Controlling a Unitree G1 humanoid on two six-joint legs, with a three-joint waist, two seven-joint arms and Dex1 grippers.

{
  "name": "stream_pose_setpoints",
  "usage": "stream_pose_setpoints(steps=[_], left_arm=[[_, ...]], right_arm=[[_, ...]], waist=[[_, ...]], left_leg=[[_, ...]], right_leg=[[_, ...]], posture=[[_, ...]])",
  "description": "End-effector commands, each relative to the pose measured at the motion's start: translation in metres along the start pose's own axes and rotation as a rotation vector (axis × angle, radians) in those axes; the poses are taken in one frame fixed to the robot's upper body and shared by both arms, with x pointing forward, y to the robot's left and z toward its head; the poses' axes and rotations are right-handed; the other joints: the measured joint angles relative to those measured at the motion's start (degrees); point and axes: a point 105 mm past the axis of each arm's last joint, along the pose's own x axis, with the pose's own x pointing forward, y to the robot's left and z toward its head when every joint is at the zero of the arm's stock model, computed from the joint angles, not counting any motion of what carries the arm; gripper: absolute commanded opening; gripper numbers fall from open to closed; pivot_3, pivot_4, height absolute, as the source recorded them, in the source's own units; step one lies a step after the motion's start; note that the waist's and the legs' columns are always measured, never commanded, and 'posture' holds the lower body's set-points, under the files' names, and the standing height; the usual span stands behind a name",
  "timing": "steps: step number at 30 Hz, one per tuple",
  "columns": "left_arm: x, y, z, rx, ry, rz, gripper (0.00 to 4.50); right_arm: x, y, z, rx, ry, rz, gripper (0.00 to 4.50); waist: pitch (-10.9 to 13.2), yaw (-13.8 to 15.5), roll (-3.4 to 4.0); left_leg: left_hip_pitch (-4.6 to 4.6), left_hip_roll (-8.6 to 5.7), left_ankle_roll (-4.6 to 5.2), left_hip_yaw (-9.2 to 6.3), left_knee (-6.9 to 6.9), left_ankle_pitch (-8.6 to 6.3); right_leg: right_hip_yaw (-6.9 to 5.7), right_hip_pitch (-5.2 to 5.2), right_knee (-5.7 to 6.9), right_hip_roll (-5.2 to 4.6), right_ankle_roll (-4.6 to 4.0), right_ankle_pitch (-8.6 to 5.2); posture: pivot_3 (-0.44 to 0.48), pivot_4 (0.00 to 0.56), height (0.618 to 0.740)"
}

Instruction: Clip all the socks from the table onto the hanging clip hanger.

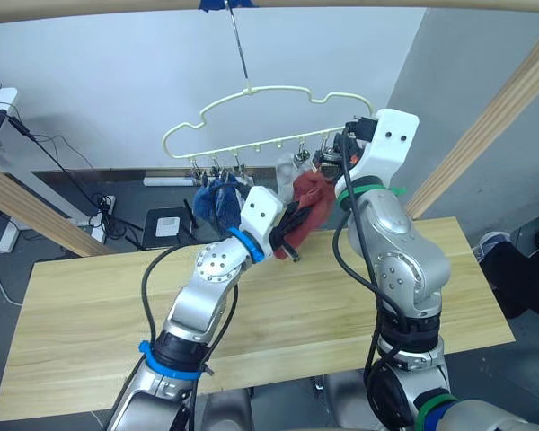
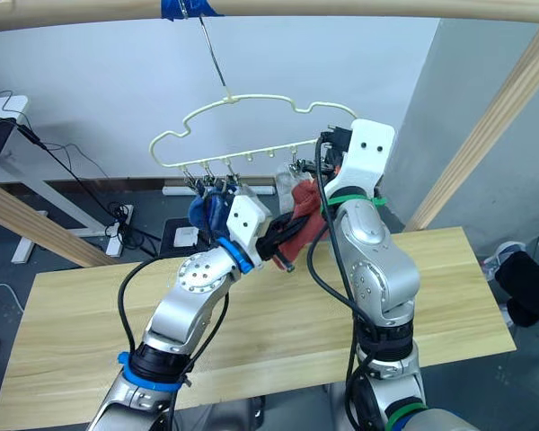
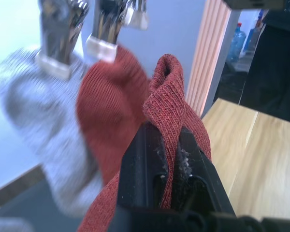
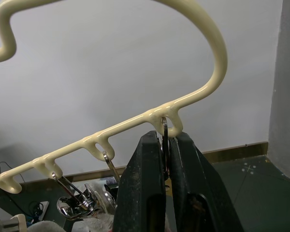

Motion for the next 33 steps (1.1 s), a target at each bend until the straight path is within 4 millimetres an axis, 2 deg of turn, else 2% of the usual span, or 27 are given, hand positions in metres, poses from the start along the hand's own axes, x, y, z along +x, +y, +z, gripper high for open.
stream_pose_setpoints(steps=[1, 10, 16, 33], left_arm=[[0.019, -0.006, 0.013, 0.014, -0.054, 0.014, 0.01], [0.041, -0.002, 0.014, -0.006, -0.068, 0.095, 0.01], [0.042, 0.008, 0.017, -0.018, -0.087, 0.161, 0.01], [0.039, 0.011, 0.021, -0.037, -0.118, 0.191, 0.01]], right_arm=[[-0.007, 0.025, 0.029, 0.061, -0.096, 0.088, 0.00], [-0.008, 0.028, 0.028, 0.061, -0.082, 0.096, 0.00], [-0.009, 0.028, 0.026, 0.052, -0.074, 0.092, 0.00], [-0.009, 0.021, 0.027, 0.021, -0.092, 0.051, 0.00]], waist=[[0.0, 0.0, 0.00], [0.0, -0.4, 0.00], [0.0, -0.5, 0.00], [0.0, -0.5, 0.00]], left_leg=[[0.00, -0.01, 0.00, 0.00, 0.01, 0.00], [-0.02, -0.01, 0.00, 0.00, 0.01, 0.00], [-0.02, -0.02, 0.00, 0.01, 0.00, 0.00], [-0.02, -0.02, 0.00, 0.01, 0.00, 0.00]], right_leg=[[0.00, 0.01, 0.00, -0.01, 0.00, 0.00], [0.00, 0.00, -0.01, 0.00, 0.01, 0.00], [0.01, 0.00, -0.01, 0.00, 0.01, 0.00], [0.01, 0.00, -0.02, 0.00, 0.02, 0.00]], posture=[[-0.154, 0.267, 0.740], [-0.165, 0.271, 0.740], [-0.170, 0.271, 0.740], [-0.174, 0.270, 0.740]])
